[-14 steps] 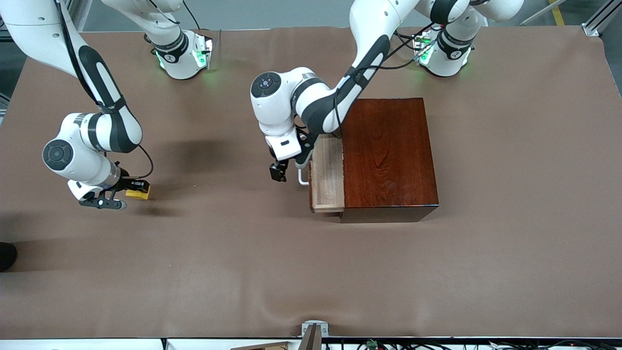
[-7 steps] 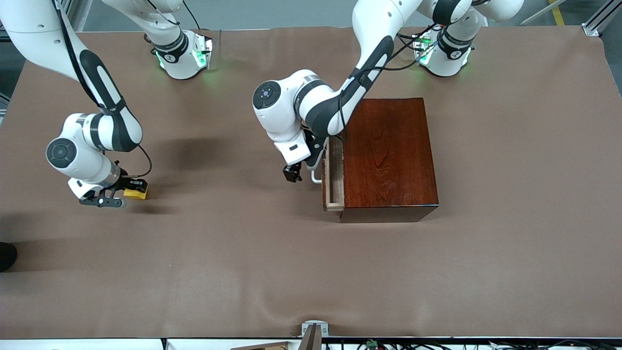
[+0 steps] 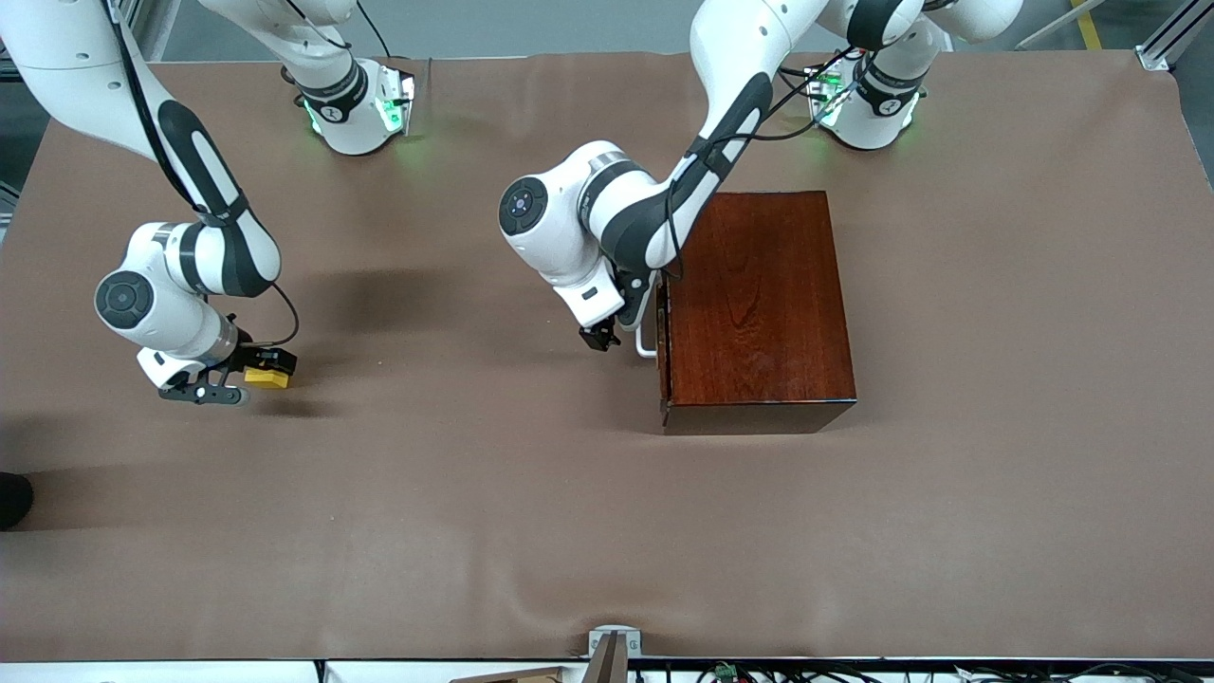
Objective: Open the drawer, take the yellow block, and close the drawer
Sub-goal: 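Lower the cube onto the table and open the right gripper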
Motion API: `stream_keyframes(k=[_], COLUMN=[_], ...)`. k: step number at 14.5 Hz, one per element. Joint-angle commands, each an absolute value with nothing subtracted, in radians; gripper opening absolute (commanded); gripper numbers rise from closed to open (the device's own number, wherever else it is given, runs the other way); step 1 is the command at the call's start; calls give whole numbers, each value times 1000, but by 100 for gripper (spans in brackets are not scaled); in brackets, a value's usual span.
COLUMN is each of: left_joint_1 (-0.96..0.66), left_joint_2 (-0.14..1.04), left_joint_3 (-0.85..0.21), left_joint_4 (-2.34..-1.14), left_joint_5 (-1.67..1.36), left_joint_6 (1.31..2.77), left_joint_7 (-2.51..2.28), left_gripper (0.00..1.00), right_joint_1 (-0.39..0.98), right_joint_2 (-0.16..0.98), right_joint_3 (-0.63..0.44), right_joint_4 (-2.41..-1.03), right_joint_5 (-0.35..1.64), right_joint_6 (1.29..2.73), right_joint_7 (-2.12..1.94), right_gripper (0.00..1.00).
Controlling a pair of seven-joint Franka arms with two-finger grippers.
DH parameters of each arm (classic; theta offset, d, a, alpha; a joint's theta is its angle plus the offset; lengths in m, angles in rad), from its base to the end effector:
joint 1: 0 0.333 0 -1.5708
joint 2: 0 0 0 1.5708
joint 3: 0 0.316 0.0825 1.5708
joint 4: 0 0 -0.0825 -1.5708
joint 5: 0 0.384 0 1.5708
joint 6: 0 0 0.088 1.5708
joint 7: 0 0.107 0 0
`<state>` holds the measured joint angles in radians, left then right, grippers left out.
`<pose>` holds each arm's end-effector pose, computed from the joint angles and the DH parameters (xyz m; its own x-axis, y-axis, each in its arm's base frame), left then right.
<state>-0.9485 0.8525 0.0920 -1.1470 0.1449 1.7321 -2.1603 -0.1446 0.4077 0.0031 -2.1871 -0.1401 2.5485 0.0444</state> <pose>0.4761 -0.5575 0.2713 0.3258 0.8921 0.3131 0.9454 -0.3070 -0.1091 0.5487 -0.0763 0.1943 0.9965 -0.0697 -0.0471 -0.0661 -0.9951 0.0735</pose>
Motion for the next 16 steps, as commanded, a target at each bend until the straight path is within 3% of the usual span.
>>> stream_keyframes(k=[1,7,10,12,16], left_joint_1=[-942,-945,-950,-953,-934], left_joint_2=[830,830,816,755,609], left_joint_3=[97,95,75,69,78], left_joint_4=[-1172,-1166,-1160,-1160,-1178], left_joint_5=[170,160,158,158,156], left_joint_6=[1689,1675,1799,1802,1792], left_joint_7=[-2164,-2155,-2115,-2045,-1922], left_gripper=[100,100,100,100,100], right_joint_1=[-157,-137,-127,-123,-106], right_joint_2=[382,348,341,336,221], right_joint_3=[21,28,28,26,20], right_joint_4=[-2146,-1918,-1792,-1741,-1730], right_joint_5=[-153,-89,-37,-2,20], right_joint_6=[2441,2050,1866,1778,1683], right_joint_7=[52,49,48,48,51], right_gripper=[100,100,100,100,100])
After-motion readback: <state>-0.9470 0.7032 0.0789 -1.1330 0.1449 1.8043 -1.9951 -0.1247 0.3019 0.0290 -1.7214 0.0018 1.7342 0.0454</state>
